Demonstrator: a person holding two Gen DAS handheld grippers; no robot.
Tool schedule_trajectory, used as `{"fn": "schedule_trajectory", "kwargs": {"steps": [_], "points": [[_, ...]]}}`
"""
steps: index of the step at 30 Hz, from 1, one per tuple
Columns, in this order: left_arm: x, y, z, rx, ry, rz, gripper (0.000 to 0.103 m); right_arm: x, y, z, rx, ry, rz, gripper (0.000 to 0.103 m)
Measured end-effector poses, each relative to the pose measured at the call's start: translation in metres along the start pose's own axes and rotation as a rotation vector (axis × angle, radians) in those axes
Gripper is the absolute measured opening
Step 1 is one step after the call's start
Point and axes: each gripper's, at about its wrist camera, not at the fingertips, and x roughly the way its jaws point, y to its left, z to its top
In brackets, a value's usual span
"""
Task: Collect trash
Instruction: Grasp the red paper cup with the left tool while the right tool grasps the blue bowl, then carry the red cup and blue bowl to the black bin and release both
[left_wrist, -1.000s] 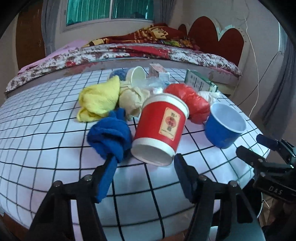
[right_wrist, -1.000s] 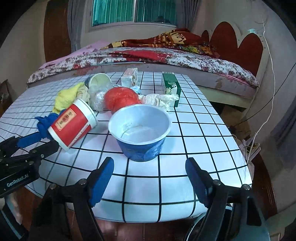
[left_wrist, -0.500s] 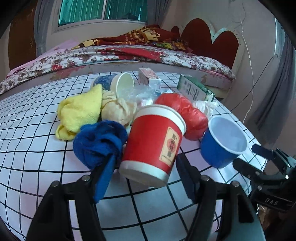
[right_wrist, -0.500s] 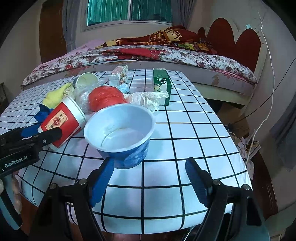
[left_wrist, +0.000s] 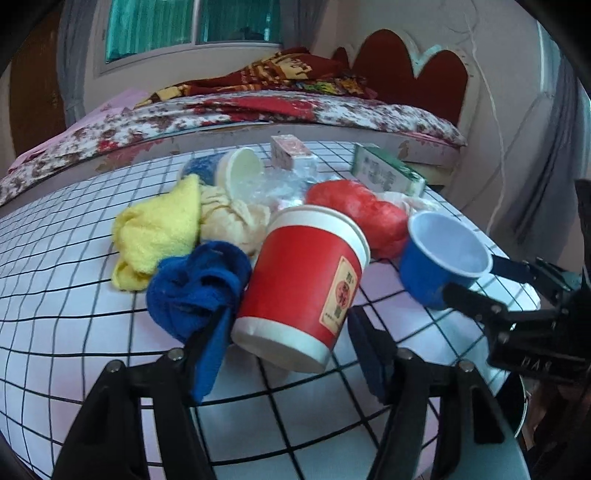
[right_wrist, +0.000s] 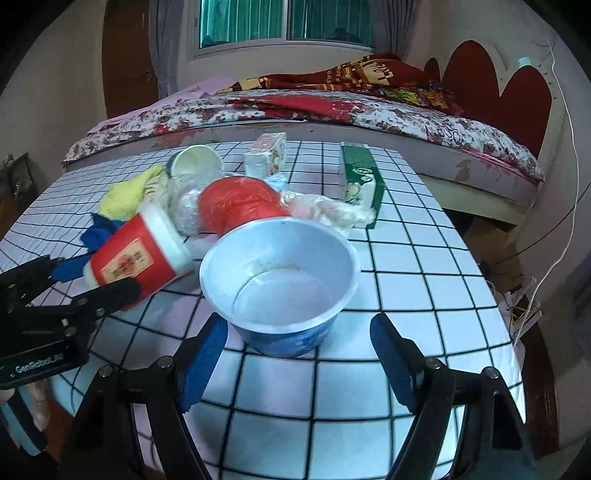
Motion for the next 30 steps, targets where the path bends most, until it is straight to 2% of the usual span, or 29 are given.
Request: {"fn": "schedule_trajectory", "kwargs": {"steps": [5, 8, 16, 17, 18, 22, 30], "points": [[0.007, -0.001, 0.001, -0.028, 0.004, 0.048, 0.068, 0.006, -0.001, 0.004, -0.009, 0.018, -0.025, 0.081], [0.010, -0.005, 0.002, -0.023, 0.009, 0.045, 0.073, 0.017, 0.002, 0.007, -0.032, 0.043, -0.025, 0.082], [0.014, -0.010, 0.004, -0.003, 0.012, 0.040, 0.072, 0.030, -0.008, 0.017, -0.008, 0.037, 0.021, 0.083], [0.015, -0.011, 0.004, 0.001, 0.018, 0.036, 0.070, 0.029, -0.009, 0.016, -0.002, 0.028, 0.035, 0.083], [0.016, -0.012, 0.003, 0.006, 0.022, 0.037, 0.066, 0.027, -0.009, 0.015, 0.001, 0.019, 0.050, 0.075], [0.008, -0.019, 0.001, 0.039, -0.001, 0.060, 0.063, 0.014, -0.008, 0.009, -0.006, -0.024, 0.064, 0.075], [-0.026, -0.029, -0.002, 0.056, -0.075, 0.066, 0.062, -0.031, -0.004, 0.000, -0.041, -0.104, 0.024, 0.075]]}}
